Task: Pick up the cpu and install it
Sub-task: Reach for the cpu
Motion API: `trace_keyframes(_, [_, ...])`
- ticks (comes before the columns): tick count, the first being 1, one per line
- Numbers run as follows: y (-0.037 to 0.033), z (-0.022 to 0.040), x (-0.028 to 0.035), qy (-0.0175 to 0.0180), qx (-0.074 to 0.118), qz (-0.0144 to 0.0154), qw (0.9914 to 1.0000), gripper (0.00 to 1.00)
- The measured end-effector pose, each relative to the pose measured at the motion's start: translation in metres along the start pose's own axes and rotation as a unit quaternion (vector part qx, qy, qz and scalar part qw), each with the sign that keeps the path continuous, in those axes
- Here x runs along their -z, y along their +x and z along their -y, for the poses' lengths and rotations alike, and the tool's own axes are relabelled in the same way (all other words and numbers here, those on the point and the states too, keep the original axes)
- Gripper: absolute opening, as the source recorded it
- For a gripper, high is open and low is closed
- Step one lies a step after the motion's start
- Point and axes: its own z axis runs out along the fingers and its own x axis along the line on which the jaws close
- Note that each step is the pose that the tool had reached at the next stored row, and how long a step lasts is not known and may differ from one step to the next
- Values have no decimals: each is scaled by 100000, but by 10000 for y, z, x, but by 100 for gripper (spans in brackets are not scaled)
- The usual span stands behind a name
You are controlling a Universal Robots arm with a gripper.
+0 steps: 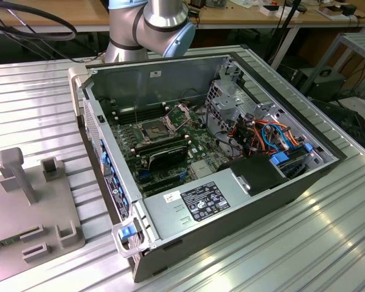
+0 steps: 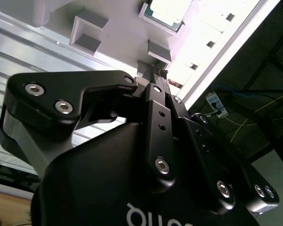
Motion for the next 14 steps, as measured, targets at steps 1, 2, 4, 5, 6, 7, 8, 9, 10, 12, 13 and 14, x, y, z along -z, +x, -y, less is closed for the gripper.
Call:
trace_keyframes(1, [5, 2, -1, 0, 1, 0, 100000, 11])
trace_keyframes(2, [10, 5, -4, -3, 0, 9, 100000, 11])
trace_keyframes(4, [21, 8, -9, -3, -2, 7, 100000, 11])
trace_keyframes(5, [24, 9, -10, -4, -1, 6, 100000, 11])
trace_keyframes(6, [27, 11, -13, -2, 1, 1, 100000, 11])
trace_keyframes(7, [33, 14, -16, -2, 2, 1, 100000, 11])
trace_keyframes(8, [40, 18, -20, -4, 0, 5, 100000, 11])
trace_keyframes(9, [49, 26, -25, 0, -8, 3, 100000, 11])
trace_keyframes(10, [55, 32, -28, -5, -7, 6, 100000, 11])
trace_keyframes(12, [60, 43, -33, -4, 0, 4, 100000, 11])
trace_keyframes(13, [61, 49, -36, -4, 2, 2, 100000, 11])
trace_keyframes(14, [63, 56, -40, 4, 4, 3, 100000, 11])
